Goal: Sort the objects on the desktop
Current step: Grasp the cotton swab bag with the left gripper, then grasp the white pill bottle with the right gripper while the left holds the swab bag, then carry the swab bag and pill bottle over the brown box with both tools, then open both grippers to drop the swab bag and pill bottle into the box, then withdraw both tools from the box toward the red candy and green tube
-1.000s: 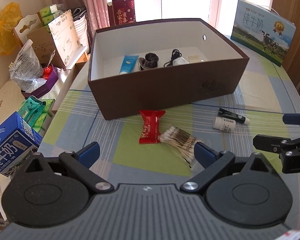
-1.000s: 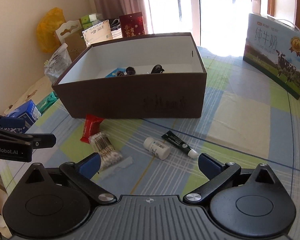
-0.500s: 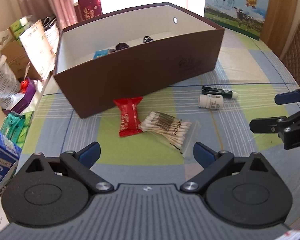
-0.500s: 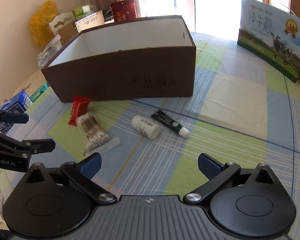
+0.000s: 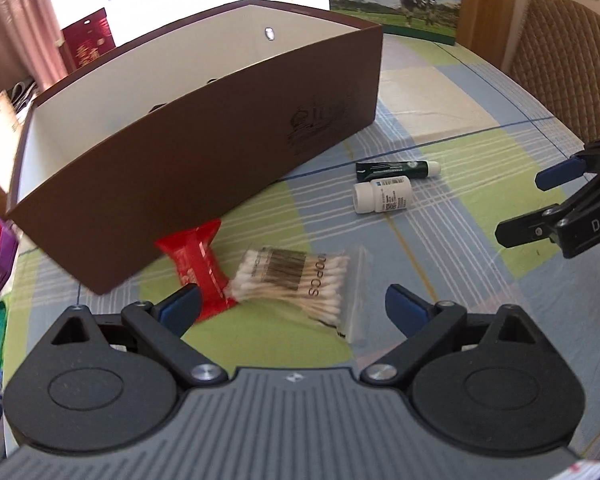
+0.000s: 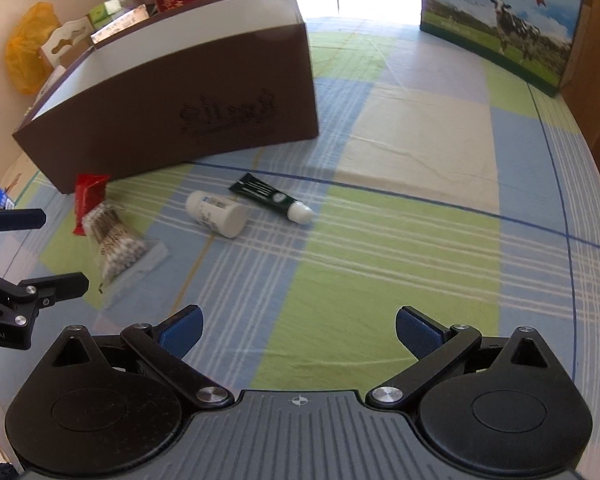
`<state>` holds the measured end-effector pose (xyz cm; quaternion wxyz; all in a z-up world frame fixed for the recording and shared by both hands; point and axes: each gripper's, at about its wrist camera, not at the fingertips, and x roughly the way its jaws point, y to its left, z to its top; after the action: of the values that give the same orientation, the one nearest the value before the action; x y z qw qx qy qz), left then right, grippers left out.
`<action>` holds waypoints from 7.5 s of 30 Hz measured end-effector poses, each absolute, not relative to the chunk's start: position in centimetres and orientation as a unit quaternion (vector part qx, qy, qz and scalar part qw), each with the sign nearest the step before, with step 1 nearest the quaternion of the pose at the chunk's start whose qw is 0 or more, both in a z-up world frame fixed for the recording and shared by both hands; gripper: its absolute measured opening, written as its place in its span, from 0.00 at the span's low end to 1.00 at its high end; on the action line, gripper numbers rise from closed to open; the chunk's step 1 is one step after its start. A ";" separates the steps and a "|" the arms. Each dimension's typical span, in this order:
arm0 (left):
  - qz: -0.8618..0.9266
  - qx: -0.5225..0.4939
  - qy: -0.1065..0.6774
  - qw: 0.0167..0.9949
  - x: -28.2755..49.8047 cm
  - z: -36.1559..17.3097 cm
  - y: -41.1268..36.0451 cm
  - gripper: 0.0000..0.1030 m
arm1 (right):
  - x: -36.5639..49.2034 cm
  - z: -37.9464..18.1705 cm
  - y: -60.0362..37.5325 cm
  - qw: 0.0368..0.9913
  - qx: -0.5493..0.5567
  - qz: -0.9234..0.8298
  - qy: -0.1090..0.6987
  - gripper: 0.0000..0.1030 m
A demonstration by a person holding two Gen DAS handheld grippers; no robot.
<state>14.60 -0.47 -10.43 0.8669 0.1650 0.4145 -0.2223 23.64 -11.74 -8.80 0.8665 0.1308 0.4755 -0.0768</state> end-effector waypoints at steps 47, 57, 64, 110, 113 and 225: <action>-0.095 0.072 0.447 0.886 15.9 -10.6 9.7 0.66 | 29.4 -10.2 -5.3 0.876 0.158 -0.068 0.451 0.88; -0.014 0.012 0.470 0.883 19.2 -11.6 14.0 0.66 | 31.7 -12.3 -2.6 0.886 0.092 -0.141 0.431 0.81; -0.025 0.012 0.472 0.881 19.8 -12.2 14.0 0.66 | 33.7 -12.6 -2.4 0.886 0.100 -0.201 0.406 0.61; -0.123 0.035 0.396 0.909 13.5 -4.0 8.8 0.66 | 27.1 -4.7 -4.4 0.896 0.129 0.024 0.424 0.43; -0.131 0.040 0.376 0.916 14.5 -2.4 8.7 0.66 | 28.1 -2.9 -4.9 0.905 0.126 0.038 0.405 0.43; -0.046 0.054 0.433 0.899 24.2 1.8 4.7 0.96 | 39.0 1.1 -7.0 0.910 0.045 0.017 0.413 0.98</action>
<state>24.23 4.72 1.77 0.8988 0.0538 0.4327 -0.0458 39.05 -7.01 1.14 0.9095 0.0446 0.4129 0.0168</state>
